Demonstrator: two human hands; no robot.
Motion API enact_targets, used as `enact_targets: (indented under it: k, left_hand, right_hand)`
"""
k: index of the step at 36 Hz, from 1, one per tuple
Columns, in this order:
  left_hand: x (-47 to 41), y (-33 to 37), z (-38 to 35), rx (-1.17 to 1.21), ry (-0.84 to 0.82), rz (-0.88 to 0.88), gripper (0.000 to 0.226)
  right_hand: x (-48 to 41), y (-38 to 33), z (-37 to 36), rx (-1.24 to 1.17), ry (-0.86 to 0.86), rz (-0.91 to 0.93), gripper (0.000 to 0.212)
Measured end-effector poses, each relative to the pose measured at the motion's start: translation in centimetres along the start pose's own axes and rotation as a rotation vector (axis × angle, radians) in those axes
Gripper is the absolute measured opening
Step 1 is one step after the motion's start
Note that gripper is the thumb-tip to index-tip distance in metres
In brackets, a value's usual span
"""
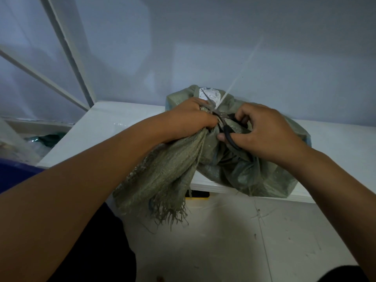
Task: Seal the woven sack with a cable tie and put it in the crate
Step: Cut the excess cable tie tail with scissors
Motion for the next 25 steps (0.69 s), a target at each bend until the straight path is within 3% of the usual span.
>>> enact_targets:
  k: [5, 10, 15, 17, 21, 25]
  left_hand:
    - [0.0, 0.1, -0.1, -0.009, -0.001, -0.023, 0.029]
    - [-0.2, -0.3, -0.4, -0.065, -0.022, -0.036, 0.041]
    - [-0.1, 0.0, -0.7, -0.190, -0.049, -0.077, 0.021]
    - [0.1, 0.2, -0.9, -0.210, -0.065, -0.103, 0.016]
    - [0.6, 0.5, -1.1, -0.258, -0.091, -0.168, 0.036]
    - [0.4, 0.3, -0.8, -0.273, -0.071, -0.142, 0.022]
  right_hand:
    - [-0.1, 0.2, -0.4, 0.019, -0.031, 0.017, 0.057]
    - [0.1, -0.3, -0.6, 0.052, -0.065, 0.013, 0.067]
    - [0.2, -0.4, -0.7, 0.021, -0.130, -0.012, 0.079]
    - [0.3, -0.5, -0.8, 0.003, -0.147, -0.009, 0.078]
    - [0.2, -0.7, -1.2, -0.019, -0.162, 0.040, 0.069]
    - [0.2, -0.5, -1.1, 0.033, -0.116, 0.023, 0.075]
Point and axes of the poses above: each hand's wrist, its own x-axis away from the middle knuckle, its own z-axis out of the back of the hand, y = z × x, the point moved 4 cm from there along -x, towards the middle knuckle, and after that the axes turned 3 degrees about y, right-handed, at the moved point
